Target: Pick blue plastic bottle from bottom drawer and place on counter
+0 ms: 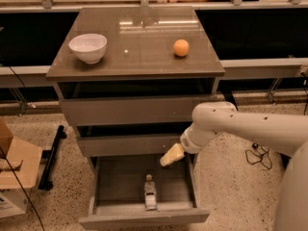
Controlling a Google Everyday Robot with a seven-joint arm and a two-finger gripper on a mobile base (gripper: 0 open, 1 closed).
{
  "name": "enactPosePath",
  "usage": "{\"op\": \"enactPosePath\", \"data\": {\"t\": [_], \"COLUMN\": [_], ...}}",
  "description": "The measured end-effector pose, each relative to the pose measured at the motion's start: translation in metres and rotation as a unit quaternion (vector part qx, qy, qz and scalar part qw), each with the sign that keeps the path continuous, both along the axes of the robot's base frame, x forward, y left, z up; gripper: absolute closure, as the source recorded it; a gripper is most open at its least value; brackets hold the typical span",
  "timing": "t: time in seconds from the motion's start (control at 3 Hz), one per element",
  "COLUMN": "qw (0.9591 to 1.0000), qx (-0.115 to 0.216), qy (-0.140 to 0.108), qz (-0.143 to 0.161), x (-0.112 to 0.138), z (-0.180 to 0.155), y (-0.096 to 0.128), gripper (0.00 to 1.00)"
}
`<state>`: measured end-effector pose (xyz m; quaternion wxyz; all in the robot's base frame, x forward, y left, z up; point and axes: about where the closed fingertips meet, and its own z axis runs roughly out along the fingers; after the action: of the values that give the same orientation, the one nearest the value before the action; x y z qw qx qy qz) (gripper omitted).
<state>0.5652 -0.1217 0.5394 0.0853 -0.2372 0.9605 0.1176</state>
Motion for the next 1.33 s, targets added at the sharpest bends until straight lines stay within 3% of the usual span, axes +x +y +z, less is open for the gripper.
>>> {"op": "enactPosePath", "data": {"t": [0.33,0.67,1.0,1.33], "qw": [0.9995,0.9992,0.9983,0.9963], "qx": [0.002,-0.013,-0.01,0.006], "qy": [0.03,0.028,0.03,0.05], "qz": [-0.005,-0.026,-0.05,-0.07], "x": [-0.008,0.001,0.013,0.024], "z": [-0.042,-0.052,-0.088,-0.134], "y": [0.002,0.012,0.034,0.052], "gripper": [0.0,0.0,0.0,0.0]}}
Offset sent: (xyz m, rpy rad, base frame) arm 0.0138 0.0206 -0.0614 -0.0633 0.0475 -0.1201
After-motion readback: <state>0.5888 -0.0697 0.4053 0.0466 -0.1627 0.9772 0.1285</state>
